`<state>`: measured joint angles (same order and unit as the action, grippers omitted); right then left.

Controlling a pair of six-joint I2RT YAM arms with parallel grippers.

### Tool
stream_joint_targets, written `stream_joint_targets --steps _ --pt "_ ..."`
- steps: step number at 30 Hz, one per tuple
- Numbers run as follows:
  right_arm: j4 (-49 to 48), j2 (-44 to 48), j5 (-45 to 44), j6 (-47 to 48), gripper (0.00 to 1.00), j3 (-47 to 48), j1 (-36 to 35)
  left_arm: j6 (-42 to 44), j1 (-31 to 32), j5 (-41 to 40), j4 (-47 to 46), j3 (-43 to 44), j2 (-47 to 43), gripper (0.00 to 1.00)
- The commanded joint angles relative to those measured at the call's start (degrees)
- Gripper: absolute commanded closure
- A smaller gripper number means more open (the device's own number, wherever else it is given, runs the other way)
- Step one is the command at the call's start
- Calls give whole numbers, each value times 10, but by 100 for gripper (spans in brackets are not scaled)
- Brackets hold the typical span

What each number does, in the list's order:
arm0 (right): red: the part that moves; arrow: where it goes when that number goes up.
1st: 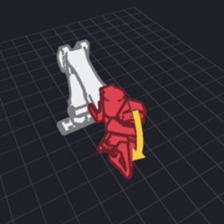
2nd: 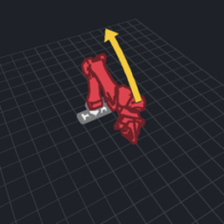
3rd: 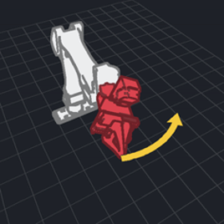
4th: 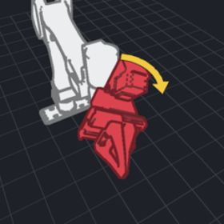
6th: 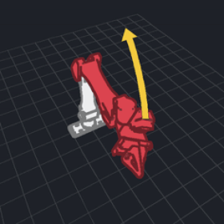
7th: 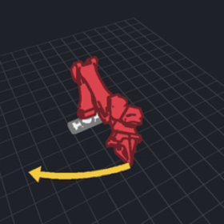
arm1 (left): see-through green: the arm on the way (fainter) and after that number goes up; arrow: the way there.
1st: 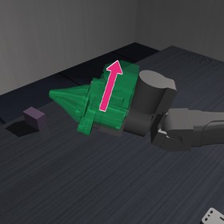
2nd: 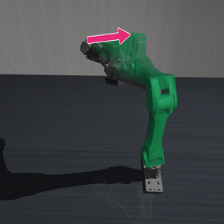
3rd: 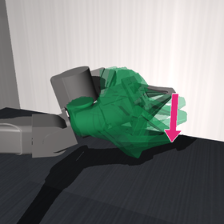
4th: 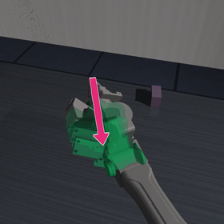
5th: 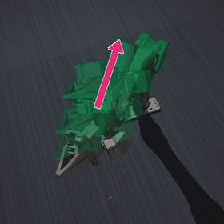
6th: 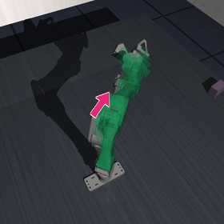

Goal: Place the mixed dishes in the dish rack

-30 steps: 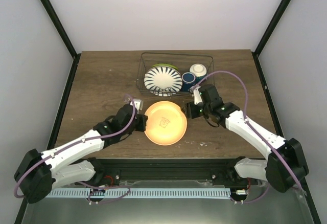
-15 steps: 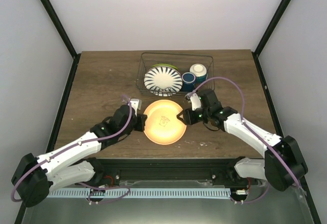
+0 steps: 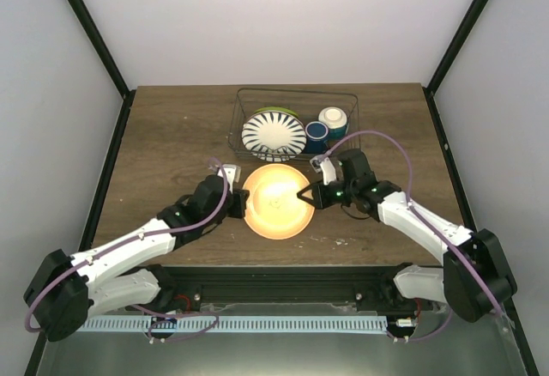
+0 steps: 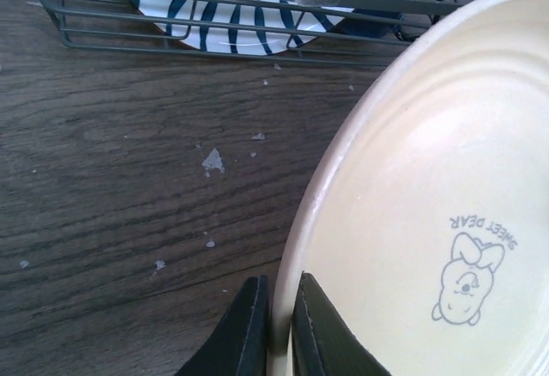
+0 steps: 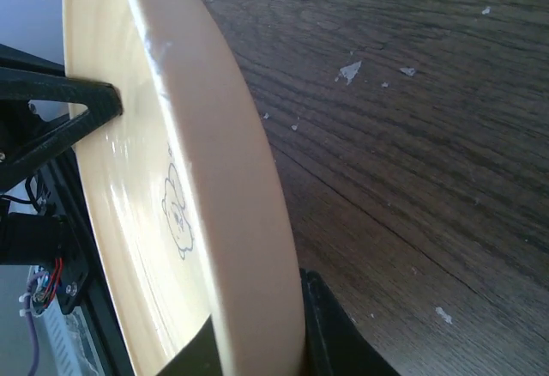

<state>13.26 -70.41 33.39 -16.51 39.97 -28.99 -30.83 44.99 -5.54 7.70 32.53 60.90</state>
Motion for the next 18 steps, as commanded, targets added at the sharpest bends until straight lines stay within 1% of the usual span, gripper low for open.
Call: stream_joint_targets --steps 1,4,8,11,14,18 --pt "-7 14 24 37 99 18 -12 -15 2 -8 -38 -3 -11 87" --pt "21 18 -15 64 99 43 -12 -13 3 -16 -21 -6 -19 67" --pt "43 29 -93 120 99 81 -12 -12 2 -35 20 -8 -39 39" --pt "39 36 -149 174 99 113 -12 -12 3 -52 49 -17 -63 23" --pt "17 36 -183 237 99 139 -12 -16 2 -64 76 -25 -90 16" --pt "-56 39 -210 313 99 142 -13 -18 2 -73 94 -34 -120 13"
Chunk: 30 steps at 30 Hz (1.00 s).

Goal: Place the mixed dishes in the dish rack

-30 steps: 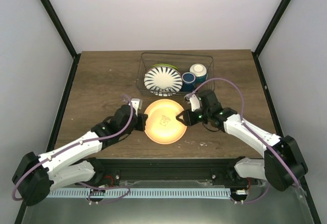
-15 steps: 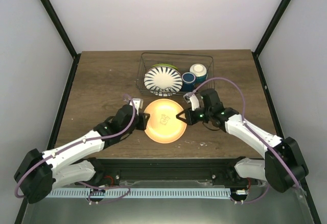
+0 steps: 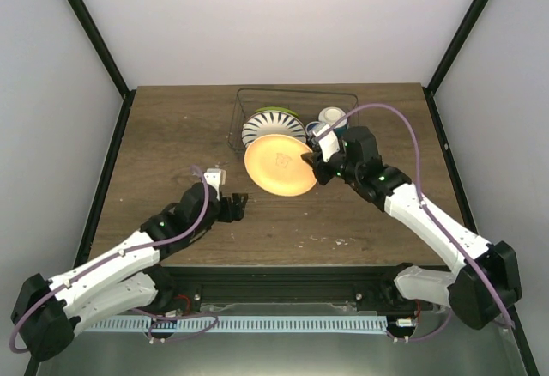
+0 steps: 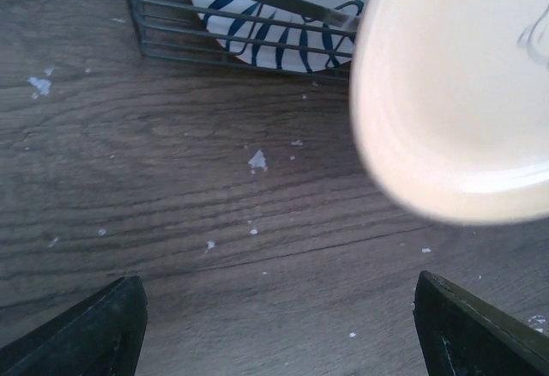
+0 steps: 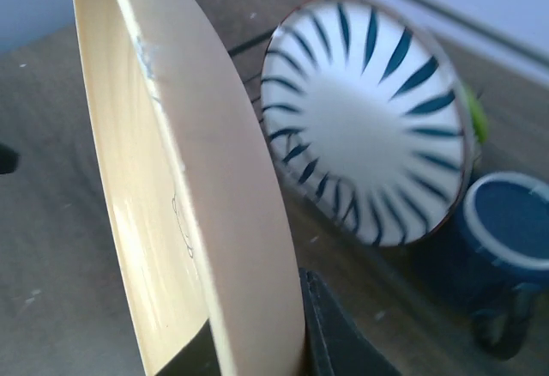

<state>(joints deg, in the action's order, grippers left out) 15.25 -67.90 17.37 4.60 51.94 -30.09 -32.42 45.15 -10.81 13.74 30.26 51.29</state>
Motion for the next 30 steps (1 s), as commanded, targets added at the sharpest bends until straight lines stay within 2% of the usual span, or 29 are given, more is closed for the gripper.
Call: stream_joint_targets --steps 1,6,13,20,30 --pt "-100 18 -53 121 99 17 -2 -3 0 -22 36 -13 -29 13" --pt "-233 49 -86 207 99 -39 -2 -5 1 -26 39 -22 -41 12" --pt "-389 56 -108 272 99 -105 -2 -5 0 -21 20 -29 -24 11" --pt "-448 23 -110 329 99 -111 -2 -4 0 -16 2 -35 -6 10" --pt "-422 -33 -73 359 99 -84 -2 -3 -2 -17 -6 -39 5 9"
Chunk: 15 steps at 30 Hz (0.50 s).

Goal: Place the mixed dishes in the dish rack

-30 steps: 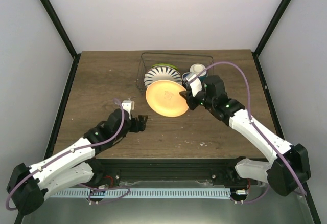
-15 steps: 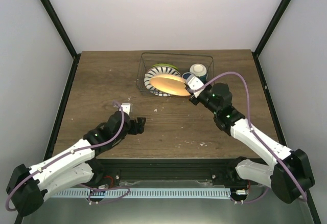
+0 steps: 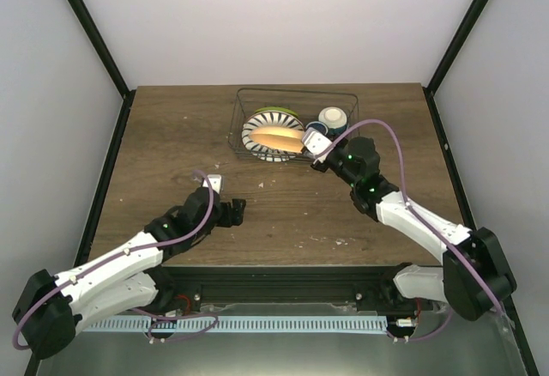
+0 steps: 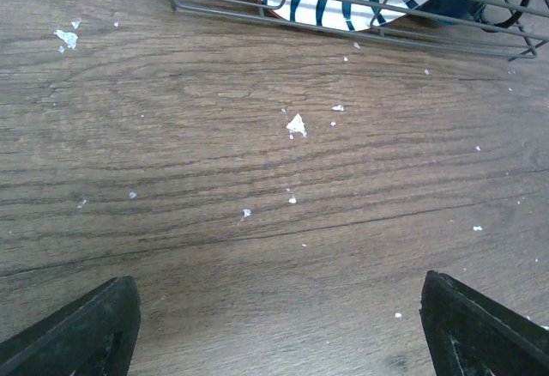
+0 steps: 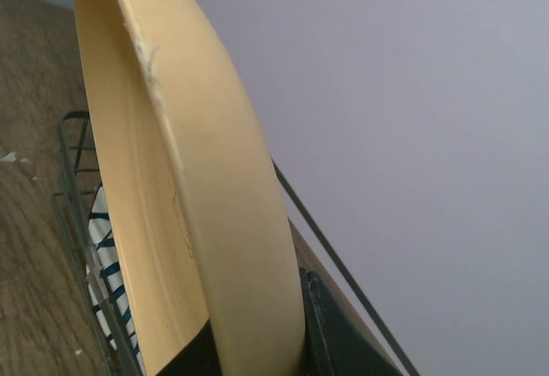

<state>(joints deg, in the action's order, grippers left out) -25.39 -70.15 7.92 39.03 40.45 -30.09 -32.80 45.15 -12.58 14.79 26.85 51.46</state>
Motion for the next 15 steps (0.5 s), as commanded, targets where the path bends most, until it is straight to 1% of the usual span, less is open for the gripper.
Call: stream_joint_targets --steps 1,8,15 --pt "-10 -17 25 14 99 35 -2 1 -2 1 -17 -5 3 9" --pt "9 -51 35 23 99 50 -2 5 -5 3 -21 -5 8 9" --pt "41 -93 36 46 99 86 -1 7 -7 3 -24 -5 15 9"
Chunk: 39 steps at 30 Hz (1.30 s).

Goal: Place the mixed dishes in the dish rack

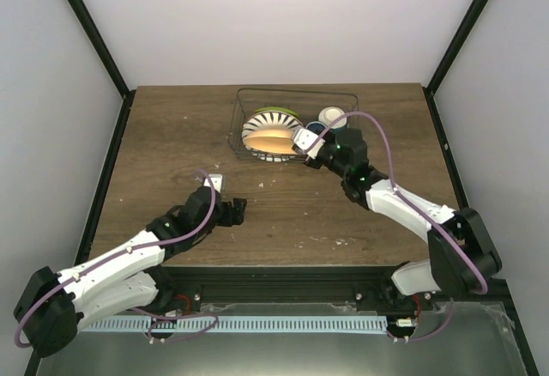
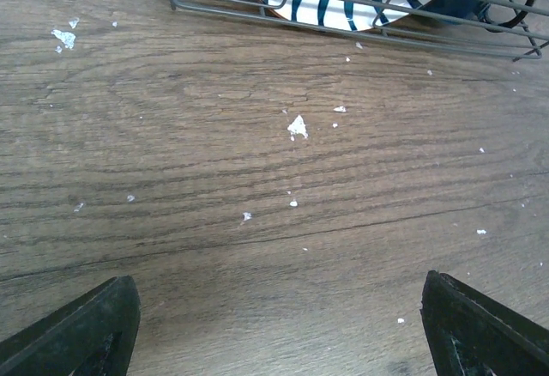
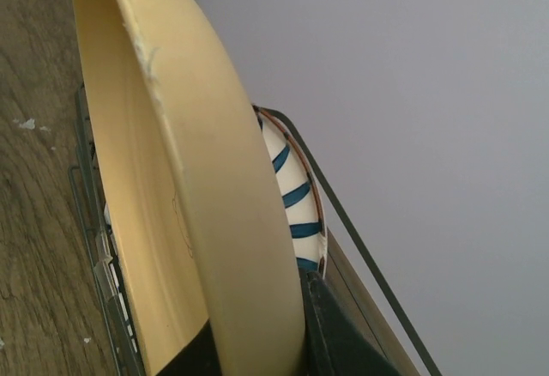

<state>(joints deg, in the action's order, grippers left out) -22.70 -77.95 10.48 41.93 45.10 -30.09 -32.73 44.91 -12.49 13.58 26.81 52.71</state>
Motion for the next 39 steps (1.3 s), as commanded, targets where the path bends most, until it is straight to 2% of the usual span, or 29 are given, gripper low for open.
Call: stream_joint_targets --steps 1,18,27,33,39 --pt "23 -22 11 19 99 47 -1 7 -4 4 -12 -3 4 9" --pt "105 -97 -20 63 99 111 -17 14 -9 8 -21 3 24 9" --pt "204 -153 -107 116 98 168 -49 14 -11 10 -22 2 27 8" --pt "230 -146 -159 134 98 168 -61 13 -11 12 -17 1 23 9" --pt "244 -119 -171 132 99 161 -61 11 -11 13 -17 3 21 8"
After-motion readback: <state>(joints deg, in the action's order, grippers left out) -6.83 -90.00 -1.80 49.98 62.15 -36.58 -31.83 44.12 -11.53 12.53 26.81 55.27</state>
